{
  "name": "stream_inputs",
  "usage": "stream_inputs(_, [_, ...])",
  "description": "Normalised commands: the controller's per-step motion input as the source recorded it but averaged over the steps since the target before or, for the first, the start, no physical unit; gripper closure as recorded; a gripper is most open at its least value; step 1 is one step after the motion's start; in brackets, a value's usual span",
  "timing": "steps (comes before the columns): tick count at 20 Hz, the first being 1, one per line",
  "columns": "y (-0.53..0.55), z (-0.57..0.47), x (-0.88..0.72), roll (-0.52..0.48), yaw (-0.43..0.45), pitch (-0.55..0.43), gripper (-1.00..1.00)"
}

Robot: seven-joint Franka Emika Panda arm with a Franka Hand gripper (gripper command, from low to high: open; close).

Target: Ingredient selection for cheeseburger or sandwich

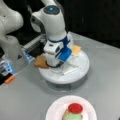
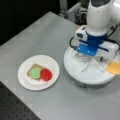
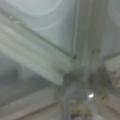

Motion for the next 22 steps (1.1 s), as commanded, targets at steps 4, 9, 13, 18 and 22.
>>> stream_inputs(4, [0.07, -0.09, -0.04, -0.107, -0.005, -0.11, -1.0])
stream_inputs(9, [0.05, -0.08, -0.04, -0.093, 0.056, -0.127, -1.0])
stream_inputs(13, [-0.01, -0.11, -0.07, -0.09, 0.192, -0.138, -1.0])
stream_inputs(18, [-0.06, -0.11, -0.09, -0.1, 0.248, -0.135, -1.0])
stream_inputs(22, [-0.05, -0.1, -0.09, -0.094, 0.288, -0.142, -1.0])
